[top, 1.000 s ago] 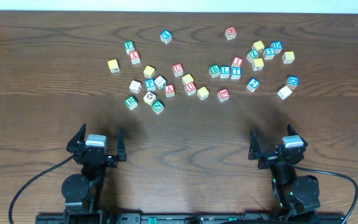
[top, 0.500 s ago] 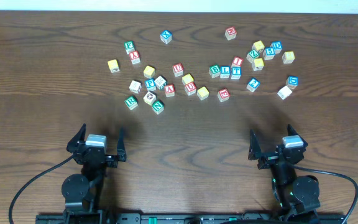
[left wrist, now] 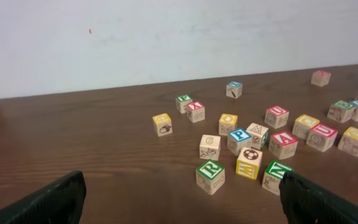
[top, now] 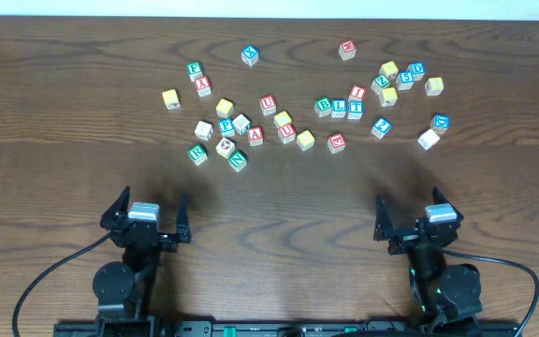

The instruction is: Spell out ROBOT

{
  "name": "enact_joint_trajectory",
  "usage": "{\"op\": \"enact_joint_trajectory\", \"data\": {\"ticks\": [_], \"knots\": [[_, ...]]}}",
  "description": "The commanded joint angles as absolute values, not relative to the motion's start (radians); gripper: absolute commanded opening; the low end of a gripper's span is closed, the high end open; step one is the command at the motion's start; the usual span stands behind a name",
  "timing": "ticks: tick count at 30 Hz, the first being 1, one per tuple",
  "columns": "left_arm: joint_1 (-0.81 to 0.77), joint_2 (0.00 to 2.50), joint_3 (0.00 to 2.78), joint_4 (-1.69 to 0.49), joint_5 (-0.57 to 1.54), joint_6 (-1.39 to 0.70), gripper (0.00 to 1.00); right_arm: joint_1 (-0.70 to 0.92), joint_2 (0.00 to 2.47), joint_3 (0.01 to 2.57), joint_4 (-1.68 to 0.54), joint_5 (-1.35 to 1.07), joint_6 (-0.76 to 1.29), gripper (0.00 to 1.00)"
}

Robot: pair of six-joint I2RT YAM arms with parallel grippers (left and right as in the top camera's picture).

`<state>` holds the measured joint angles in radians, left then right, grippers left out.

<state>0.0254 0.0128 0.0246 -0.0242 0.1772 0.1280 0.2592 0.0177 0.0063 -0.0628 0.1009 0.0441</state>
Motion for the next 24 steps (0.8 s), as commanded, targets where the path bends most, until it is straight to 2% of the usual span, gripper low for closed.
{"op": "enact_joint_trajectory", "data": {"ticks": [1, 11, 24], "knots": [[0.029, 0.004, 0.027, -0.045, 0.198, 0.065, 0.98, 0.249, 0.02, 0.006, -0.067, 0.094, 0.036, 0.99], [0.029, 0.123, 0.179, -0.055, 0.198, 0.053, 0.98, 0.249, 0.02, 0.006, -0.067, 0.094, 0.036, 0.99], [0.029, 0.64, 0.502, -0.096, 0.281, 0.041, 0.98, 0.249, 0.02, 0.006, -0.067, 0.094, 0.036, 0.99]]}}
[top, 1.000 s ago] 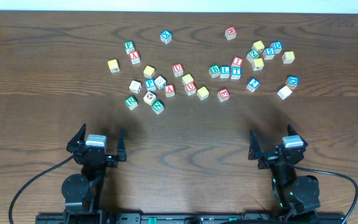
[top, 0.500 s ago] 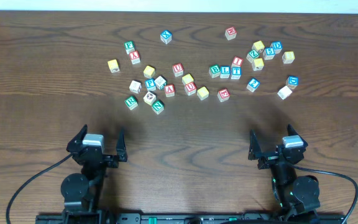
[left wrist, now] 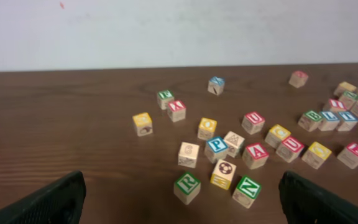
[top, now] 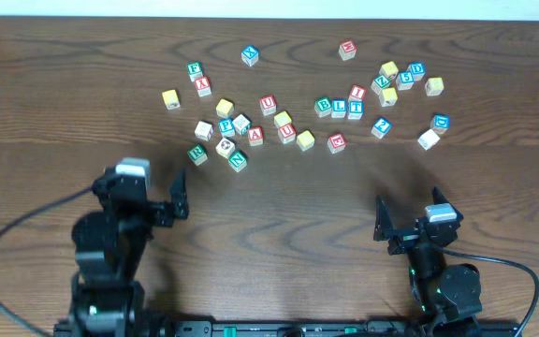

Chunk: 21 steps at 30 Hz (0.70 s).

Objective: Spell out ROBOT
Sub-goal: 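Move the left gripper forward toward the green R block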

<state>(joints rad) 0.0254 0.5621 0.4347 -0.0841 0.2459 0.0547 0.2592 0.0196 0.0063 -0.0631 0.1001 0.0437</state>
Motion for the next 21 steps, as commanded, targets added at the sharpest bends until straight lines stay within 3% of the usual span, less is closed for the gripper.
{"op": "enact_joint_trajectory", "data": {"ticks": [1, 10, 21], "knots": [[0.029, 0.665, 0.519, -0.105, 0.283, 0.039, 0.98, 0.249, 0.02, 0.006, -0.067, 0.094, 0.036, 0.99], [0.029, 0.858, 0.7, -0.242, 0.355, 0.039, 0.98, 0.249, 0.02, 0.006, -0.067, 0.094, 0.036, 0.99], [0.029, 0.905, 0.892, -0.461, 0.378, 0.039, 0.98, 0.249, 0.02, 0.006, -0.067, 0.094, 0.036, 0.99]]}}
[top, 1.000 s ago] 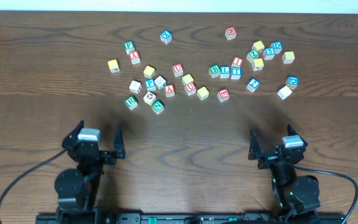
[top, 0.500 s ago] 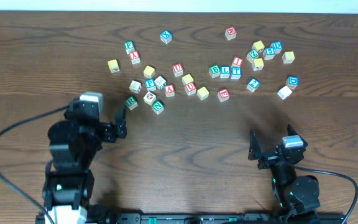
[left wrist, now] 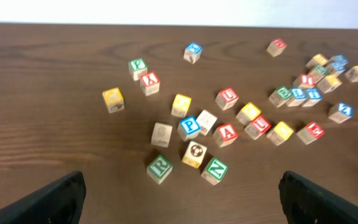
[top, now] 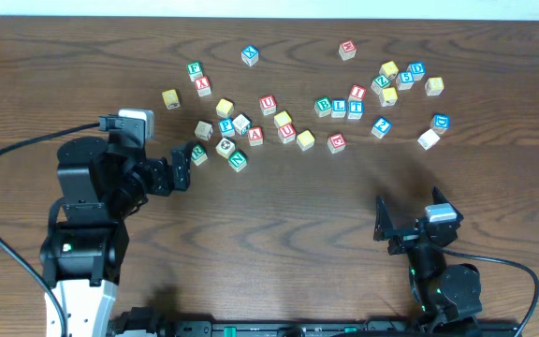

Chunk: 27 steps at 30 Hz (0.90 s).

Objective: Spell out ROBOT
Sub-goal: 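Move the left gripper forward toward the green R block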

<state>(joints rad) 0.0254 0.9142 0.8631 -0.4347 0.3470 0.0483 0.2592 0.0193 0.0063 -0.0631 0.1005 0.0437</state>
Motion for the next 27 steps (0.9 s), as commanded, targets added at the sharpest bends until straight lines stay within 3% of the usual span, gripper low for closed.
{"op": "enact_joint_trajectory", "data": {"ticks": [1, 13, 27], "knots": [[0.029, 0.903, 0.892, -0.462, 0.378, 0.039, 0.98, 0.249, 0.02, 0.006, -0.067, 0.094, 0.036, 0.99], [0.029, 0.919, 0.912, -0.496, 0.377, -0.012, 0.98, 0.249, 0.02, 0.006, -0.067, 0.094, 0.036, 0.99], [0.029, 1.304, 1.298, -0.809, 0.375, -0.067, 0.98, 0.249, 0.02, 0.006, -0.067, 0.094, 0.036, 0.99]]}}
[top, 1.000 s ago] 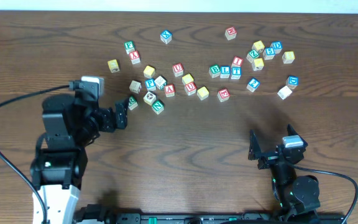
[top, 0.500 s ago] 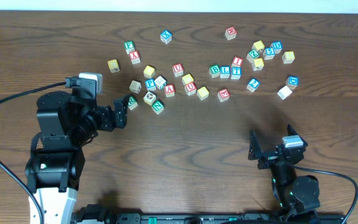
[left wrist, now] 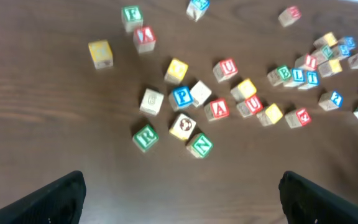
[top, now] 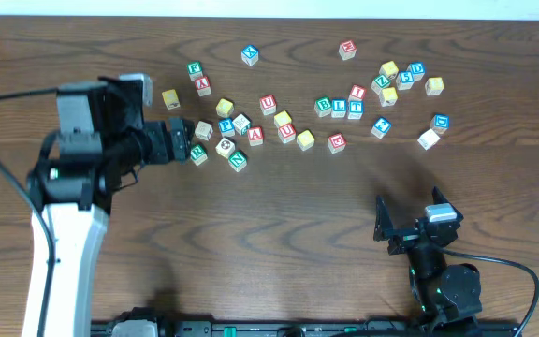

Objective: Spell out ROBOT
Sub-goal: 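Move the left gripper forward toward the green R block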

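Lettered wooden blocks lie scattered across the far half of the dark wood table [top: 279, 215]. A green R block [top: 197, 153] [left wrist: 145, 137] sits at the near left of the cluster, and a green B block [top: 323, 106] [left wrist: 283, 74] stands in a row with a blue T block [top: 355, 109] [left wrist: 310, 76]. My left gripper [top: 181, 142] [left wrist: 180, 190] hangs open above the table just left of the R block, holding nothing and looking down on the cluster. My right gripper [top: 410, 217] rests open at the near right, empty.
Next to the R block are a green N block [top: 238, 161] [left wrist: 200, 146], a yellow pictured block [left wrist: 183, 126] and a blue P block [left wrist: 181, 96]. A yellow block [top: 170, 98] stands apart at the left. More blocks crowd the far right [top: 400, 80].
My left arm has reached farther over the table and tilted steeper down; in its wrist view the blocks sit higher and are seen from above. Nothing was grasped. The right arm is unchanged.
Both grippers first rested open at the near edge. My left arm then lifted and swung forward, stood short of the left cluster, and now hovers open beside the R block. No block has moved, and the right arm stayed still.
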{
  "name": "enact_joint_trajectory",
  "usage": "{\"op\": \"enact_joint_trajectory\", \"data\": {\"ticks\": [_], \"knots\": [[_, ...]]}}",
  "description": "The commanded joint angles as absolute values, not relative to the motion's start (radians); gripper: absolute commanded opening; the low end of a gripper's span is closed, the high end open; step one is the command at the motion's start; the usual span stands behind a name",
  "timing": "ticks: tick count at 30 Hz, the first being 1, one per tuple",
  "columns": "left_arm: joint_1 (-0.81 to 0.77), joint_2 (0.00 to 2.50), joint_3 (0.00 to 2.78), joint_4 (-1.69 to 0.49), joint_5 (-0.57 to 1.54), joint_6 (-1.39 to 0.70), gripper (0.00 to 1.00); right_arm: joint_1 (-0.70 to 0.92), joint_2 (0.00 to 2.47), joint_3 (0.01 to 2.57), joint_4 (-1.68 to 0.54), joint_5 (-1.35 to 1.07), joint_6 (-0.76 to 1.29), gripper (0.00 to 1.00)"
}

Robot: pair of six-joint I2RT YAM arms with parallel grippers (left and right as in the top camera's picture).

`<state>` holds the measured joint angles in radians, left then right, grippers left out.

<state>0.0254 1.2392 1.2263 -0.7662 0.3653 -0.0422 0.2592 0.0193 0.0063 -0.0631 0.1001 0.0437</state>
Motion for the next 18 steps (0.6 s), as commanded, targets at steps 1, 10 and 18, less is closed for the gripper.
{"op": "enact_joint_trajectory", "data": {"ticks": [1, 10, 18], "knots": [[0.029, 1.322, 1.308, -0.826, 0.374, -0.075, 0.98, 0.249, 0.02, 0.006, -0.067, 0.094, 0.036, 0.99], [0.03, 1.397, 1.319, -0.886, 0.375, -0.129, 0.98, 0.249, 0.02, 0.006, -0.067, 0.094, 0.036, 0.99], [0.029, 1.401, 1.319, -0.893, 0.374, -0.129, 0.98, 0.249, 0.02, 0.006, -0.067, 0.094, 0.036, 0.99]]}}
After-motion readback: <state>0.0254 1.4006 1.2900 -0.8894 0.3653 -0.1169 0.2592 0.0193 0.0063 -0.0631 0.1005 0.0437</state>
